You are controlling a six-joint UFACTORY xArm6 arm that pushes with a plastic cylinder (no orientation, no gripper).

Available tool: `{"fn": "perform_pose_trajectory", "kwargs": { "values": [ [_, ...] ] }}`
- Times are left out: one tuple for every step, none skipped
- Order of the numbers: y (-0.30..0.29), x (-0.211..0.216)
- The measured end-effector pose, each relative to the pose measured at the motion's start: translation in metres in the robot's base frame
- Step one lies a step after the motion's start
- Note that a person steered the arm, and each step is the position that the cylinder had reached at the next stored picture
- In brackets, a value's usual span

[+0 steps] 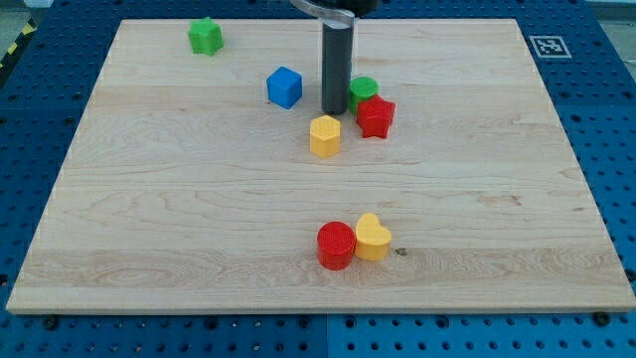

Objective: Slide the blue cube up a bit

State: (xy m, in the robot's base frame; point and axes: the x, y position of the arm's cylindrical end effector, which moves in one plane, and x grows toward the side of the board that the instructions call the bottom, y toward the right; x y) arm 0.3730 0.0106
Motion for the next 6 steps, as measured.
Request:
{"fn": "perform_pose_trajectory", "kwargs": {
  "values": [
    [-0.010,0.006],
    [-0.012,0.008],
    [-0.012,0.008],
    [-0.024,0.004],
    [-0.056,-0.008],
    [-0.082,-0.032]
  ]
}}
